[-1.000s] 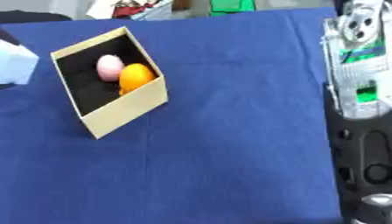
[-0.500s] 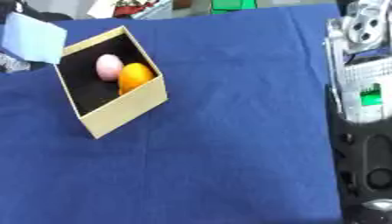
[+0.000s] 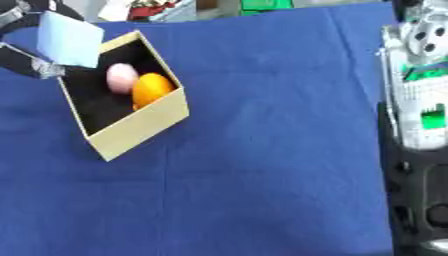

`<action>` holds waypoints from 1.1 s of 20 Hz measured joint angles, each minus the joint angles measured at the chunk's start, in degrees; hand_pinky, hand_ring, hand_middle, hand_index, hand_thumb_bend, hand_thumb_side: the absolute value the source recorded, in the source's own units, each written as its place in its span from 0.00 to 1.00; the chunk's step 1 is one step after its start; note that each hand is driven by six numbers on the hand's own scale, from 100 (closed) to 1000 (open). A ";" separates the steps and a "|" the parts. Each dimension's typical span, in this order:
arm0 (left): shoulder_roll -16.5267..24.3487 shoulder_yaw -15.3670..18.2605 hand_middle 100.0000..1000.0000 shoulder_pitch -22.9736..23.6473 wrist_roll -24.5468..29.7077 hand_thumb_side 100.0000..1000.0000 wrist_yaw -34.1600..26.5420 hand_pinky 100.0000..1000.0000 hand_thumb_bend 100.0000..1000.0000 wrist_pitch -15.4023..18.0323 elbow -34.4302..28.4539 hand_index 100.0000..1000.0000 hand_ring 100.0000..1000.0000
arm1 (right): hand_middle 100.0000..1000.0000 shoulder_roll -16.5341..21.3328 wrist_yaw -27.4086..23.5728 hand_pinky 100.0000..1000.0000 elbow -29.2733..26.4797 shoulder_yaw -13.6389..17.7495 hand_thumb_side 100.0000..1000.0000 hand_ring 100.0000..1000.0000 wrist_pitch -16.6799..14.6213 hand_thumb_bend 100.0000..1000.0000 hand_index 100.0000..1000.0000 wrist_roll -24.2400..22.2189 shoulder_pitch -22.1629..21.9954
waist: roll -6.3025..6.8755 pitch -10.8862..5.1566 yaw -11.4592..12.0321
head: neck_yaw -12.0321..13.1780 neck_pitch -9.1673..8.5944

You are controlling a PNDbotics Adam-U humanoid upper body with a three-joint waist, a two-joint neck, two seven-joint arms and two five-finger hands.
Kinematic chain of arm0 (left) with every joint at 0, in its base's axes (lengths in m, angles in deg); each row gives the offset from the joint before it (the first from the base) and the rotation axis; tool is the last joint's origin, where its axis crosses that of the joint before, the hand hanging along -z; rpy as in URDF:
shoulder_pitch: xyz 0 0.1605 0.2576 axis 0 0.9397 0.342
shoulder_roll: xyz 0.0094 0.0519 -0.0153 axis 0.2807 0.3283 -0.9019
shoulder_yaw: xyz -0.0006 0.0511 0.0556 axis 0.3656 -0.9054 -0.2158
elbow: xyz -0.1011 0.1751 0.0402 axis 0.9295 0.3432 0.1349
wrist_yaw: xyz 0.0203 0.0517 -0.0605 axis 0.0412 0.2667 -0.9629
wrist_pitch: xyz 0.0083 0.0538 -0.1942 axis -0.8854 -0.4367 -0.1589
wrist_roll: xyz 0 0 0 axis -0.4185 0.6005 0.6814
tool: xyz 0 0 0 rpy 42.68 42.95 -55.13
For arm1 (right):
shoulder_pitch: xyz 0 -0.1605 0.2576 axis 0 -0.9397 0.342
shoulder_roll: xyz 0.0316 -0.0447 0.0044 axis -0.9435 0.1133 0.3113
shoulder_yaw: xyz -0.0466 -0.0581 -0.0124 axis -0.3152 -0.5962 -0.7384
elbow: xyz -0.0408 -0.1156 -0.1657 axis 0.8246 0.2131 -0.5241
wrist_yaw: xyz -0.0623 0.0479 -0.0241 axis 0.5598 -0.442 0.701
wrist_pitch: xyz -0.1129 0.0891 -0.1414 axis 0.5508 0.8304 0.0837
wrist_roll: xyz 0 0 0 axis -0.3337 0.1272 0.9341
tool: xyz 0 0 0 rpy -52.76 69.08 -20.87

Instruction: Pick up objects on the table and place them in the box.

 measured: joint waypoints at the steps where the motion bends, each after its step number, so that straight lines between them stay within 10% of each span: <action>1: -0.16 0.02 0.56 -0.01 -0.35 0.39 0.76 0.64 0.03 0.34 0.68 0.74 0.64 | 0.70 -0.05 0.00 0.89 -0.10 -0.02 0.61 1.00 0.04 0.00 0.87 -0.04 0.05 | -0.02 0.02 -0.08 | 0.02 -0.09; 14: -0.78 0.42 0.86 0.24 -5.62 0.91 9.31 0.77 0.82 5.55 5.25 0.97 0.85 | 0.70 -0.48 -0.11 0.89 -0.68 -0.01 0.62 1.00 0.11 0.00 0.88 -0.06 0.43 | -0.02 0.32 -0.18 | -0.30 -0.33; 22: -0.84 1.13 0.84 0.77 -10.58 0.89 10.23 0.77 0.76 4.68 4.68 0.96 0.84 | 0.70 -0.49 -0.28 0.89 -0.99 0.04 0.62 1.00 0.24 0.00 0.87 0.06 0.03 | -0.03 0.31 0.02 | -0.61 -0.31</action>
